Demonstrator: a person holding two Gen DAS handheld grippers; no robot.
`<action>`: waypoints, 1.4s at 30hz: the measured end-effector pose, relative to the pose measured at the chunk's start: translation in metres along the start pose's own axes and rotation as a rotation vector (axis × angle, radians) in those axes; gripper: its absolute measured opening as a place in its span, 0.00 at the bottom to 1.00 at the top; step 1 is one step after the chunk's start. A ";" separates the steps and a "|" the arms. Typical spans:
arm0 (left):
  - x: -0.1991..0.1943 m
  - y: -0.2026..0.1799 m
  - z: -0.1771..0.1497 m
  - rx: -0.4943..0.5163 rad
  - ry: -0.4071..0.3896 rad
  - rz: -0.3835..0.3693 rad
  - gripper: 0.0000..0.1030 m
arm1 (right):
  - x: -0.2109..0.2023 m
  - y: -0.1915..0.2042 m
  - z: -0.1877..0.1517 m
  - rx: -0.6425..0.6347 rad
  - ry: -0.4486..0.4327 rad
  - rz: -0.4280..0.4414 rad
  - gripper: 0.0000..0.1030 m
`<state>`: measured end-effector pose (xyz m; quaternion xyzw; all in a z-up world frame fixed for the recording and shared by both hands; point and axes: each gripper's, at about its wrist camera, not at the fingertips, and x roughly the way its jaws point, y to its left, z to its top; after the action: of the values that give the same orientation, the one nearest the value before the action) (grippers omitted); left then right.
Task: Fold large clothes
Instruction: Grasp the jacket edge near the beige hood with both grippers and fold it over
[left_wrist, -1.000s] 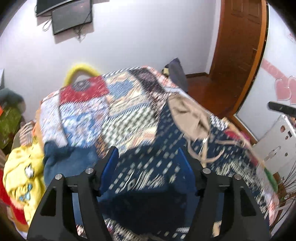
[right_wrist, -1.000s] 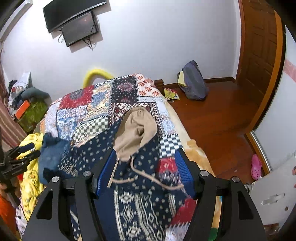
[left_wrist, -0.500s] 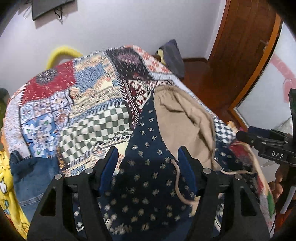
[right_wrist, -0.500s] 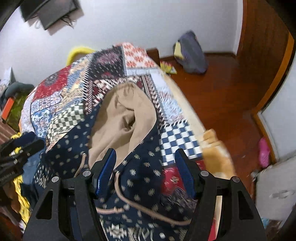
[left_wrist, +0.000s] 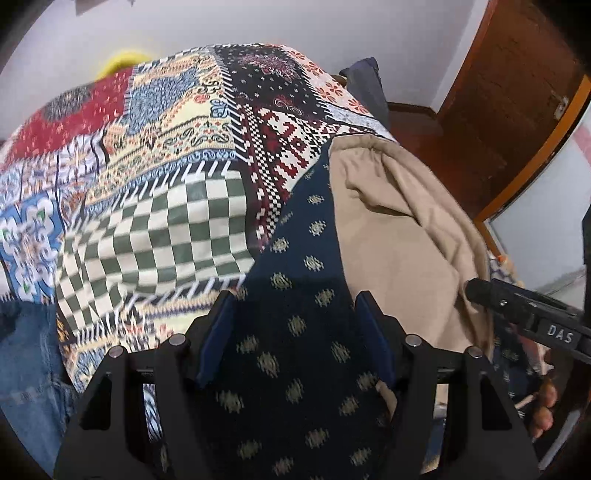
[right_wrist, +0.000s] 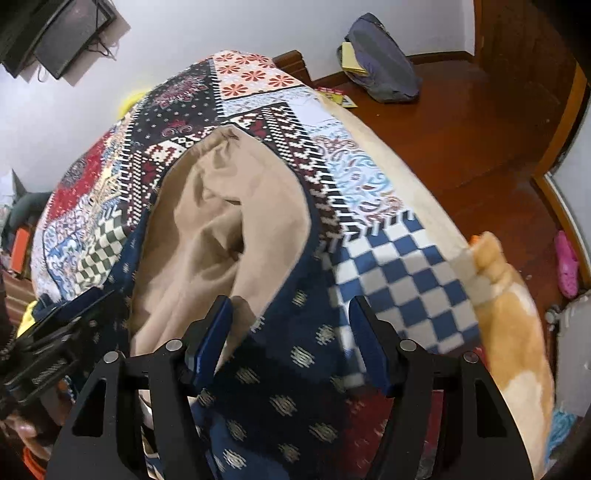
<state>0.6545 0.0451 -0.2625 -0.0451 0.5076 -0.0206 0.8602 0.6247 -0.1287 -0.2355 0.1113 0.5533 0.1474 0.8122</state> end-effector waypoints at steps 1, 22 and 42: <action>0.002 -0.001 0.001 0.006 0.001 0.007 0.64 | 0.004 0.001 0.001 0.001 0.008 0.009 0.38; -0.151 -0.004 -0.032 0.133 -0.168 -0.086 0.07 | -0.125 0.056 -0.050 -0.220 -0.170 0.014 0.10; -0.197 0.038 -0.159 0.090 -0.037 -0.164 0.07 | -0.151 0.054 -0.181 -0.319 -0.104 -0.027 0.15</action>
<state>0.4191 0.0902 -0.1709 -0.0482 0.4849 -0.1130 0.8659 0.3975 -0.1294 -0.1522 -0.0192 0.4816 0.2165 0.8490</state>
